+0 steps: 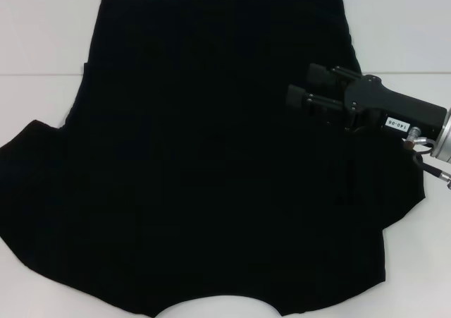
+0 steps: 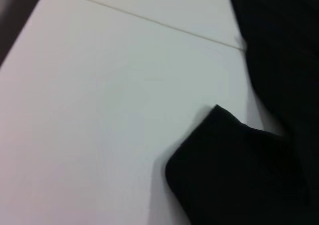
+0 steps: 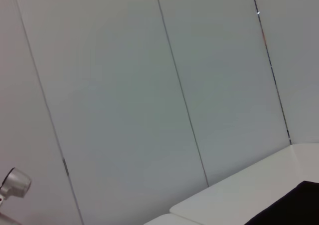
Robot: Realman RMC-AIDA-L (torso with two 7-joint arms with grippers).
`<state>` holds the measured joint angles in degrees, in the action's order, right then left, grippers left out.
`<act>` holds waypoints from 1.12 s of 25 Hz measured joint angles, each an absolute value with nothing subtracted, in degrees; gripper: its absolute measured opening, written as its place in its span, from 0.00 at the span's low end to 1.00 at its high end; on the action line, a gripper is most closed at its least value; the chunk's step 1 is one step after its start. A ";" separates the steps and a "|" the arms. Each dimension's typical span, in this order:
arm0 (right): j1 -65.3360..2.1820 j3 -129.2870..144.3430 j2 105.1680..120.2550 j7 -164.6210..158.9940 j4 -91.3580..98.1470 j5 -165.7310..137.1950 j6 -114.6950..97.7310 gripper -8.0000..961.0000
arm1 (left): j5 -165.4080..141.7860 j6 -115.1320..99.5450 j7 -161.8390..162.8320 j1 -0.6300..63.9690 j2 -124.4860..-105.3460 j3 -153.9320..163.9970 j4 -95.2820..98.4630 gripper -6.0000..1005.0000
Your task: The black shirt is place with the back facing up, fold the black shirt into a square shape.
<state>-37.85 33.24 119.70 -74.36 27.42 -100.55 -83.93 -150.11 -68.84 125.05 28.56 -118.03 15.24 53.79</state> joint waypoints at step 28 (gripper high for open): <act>-37.64 33.32 119.70 -73.46 27.20 -100.55 -83.85 0.86 | -150.59 -71.95 126.90 28.40 -117.68 14.39 54.50 0.01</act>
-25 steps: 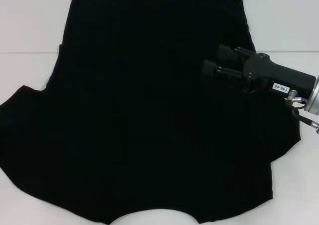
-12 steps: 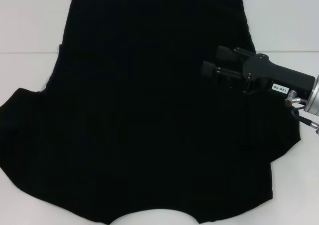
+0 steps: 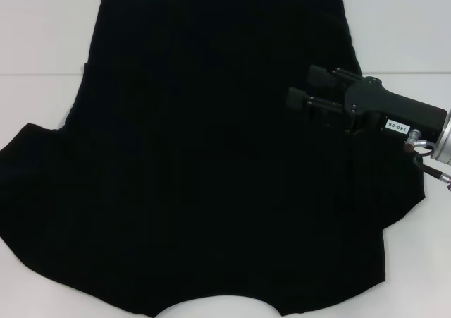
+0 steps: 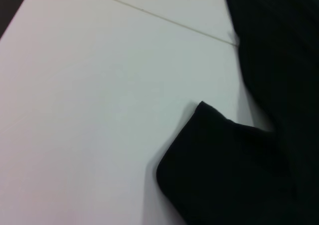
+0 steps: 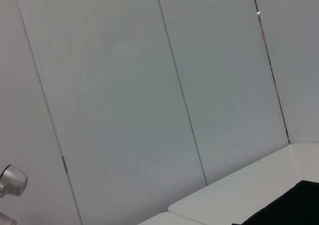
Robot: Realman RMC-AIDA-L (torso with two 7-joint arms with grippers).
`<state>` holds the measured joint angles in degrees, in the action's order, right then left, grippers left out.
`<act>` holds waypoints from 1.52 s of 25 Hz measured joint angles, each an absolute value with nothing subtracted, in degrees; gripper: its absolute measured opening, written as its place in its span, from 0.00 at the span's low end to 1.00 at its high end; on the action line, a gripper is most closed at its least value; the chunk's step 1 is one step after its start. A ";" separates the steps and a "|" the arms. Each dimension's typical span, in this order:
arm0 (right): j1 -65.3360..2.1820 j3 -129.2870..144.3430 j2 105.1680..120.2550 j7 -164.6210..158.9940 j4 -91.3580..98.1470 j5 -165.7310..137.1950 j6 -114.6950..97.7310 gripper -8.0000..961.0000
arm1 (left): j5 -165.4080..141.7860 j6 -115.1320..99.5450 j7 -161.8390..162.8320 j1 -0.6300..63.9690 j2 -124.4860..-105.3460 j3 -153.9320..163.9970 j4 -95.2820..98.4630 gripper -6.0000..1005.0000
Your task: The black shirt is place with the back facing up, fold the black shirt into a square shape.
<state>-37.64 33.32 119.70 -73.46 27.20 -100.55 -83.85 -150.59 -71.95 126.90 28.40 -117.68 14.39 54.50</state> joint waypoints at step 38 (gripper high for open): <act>-37.87 33.44 119.70 -73.48 26.61 -100.54 -83.74 0.84 | -152.63 -72.73 127.32 29.85 -117.56 14.99 54.06 0.01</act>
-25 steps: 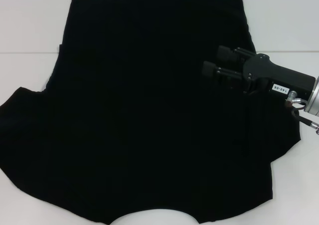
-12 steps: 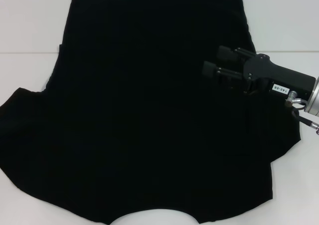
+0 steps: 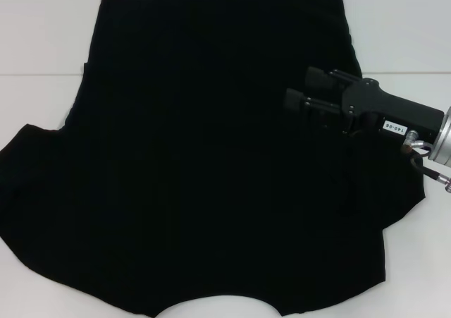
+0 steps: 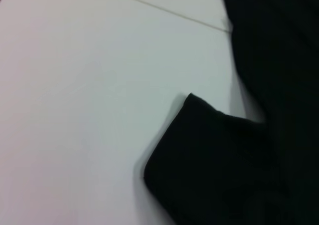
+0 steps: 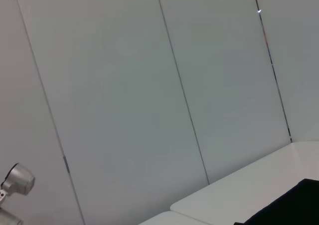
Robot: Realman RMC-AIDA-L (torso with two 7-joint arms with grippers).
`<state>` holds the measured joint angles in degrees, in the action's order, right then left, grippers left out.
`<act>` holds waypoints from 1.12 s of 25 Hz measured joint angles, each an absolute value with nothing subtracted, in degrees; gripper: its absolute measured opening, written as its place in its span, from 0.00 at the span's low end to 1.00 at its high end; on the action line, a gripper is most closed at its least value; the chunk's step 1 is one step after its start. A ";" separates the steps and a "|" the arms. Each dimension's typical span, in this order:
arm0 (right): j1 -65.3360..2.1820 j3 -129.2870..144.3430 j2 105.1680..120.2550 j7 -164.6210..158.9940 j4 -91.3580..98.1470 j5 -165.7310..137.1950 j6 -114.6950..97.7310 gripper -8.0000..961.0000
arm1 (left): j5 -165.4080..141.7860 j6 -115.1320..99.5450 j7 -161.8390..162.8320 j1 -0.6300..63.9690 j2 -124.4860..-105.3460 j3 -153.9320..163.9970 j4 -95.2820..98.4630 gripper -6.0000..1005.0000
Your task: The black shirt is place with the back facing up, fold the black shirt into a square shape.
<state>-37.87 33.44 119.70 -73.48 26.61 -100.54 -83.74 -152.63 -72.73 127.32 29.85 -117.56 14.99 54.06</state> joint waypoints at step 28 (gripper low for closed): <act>-36.91 33.70 119.70 -73.33 25.52 -100.54 -84.25 0.83 | -142.13 -72.49 121.07 36.72 -118.01 27.36 51.16 0.01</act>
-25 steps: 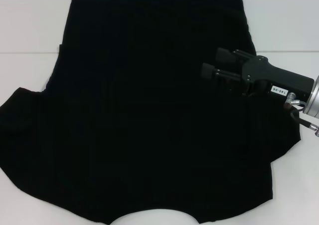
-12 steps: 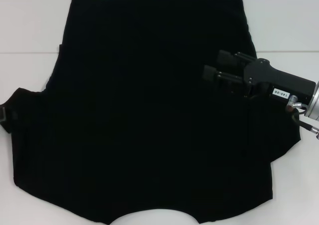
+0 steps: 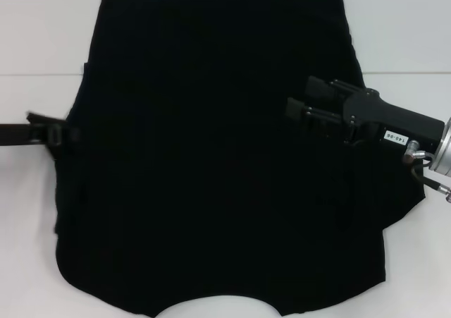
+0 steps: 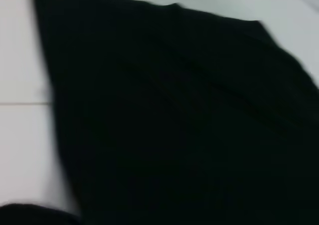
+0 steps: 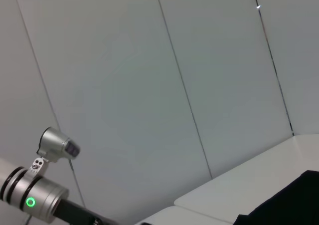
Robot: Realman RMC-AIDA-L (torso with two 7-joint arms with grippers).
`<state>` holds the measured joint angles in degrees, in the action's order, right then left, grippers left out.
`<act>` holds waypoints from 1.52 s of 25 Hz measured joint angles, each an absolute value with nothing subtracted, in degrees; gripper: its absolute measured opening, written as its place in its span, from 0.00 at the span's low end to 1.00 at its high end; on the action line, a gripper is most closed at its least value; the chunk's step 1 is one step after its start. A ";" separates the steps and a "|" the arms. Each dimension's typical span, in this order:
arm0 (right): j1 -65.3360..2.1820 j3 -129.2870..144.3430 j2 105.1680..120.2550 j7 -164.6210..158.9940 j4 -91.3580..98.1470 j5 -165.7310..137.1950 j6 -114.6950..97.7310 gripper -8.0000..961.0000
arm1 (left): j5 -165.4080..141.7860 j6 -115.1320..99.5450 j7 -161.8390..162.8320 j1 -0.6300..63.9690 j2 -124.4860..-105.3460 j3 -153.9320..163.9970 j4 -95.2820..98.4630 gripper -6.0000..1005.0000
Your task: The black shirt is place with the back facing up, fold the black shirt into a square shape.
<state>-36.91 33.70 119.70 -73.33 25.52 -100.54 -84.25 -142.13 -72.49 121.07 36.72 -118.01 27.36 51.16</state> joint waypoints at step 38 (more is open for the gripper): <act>-36.73 33.35 112.56 -104.25 31.14 -107.99 -72.56 0.81 | -113.53 -85.88 91.66 33.93 -121.68 27.13 38.80 0.64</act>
<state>-36.73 33.35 112.56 -104.25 31.14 -107.99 -72.56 -113.53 -85.88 91.66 33.93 -121.68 27.13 38.80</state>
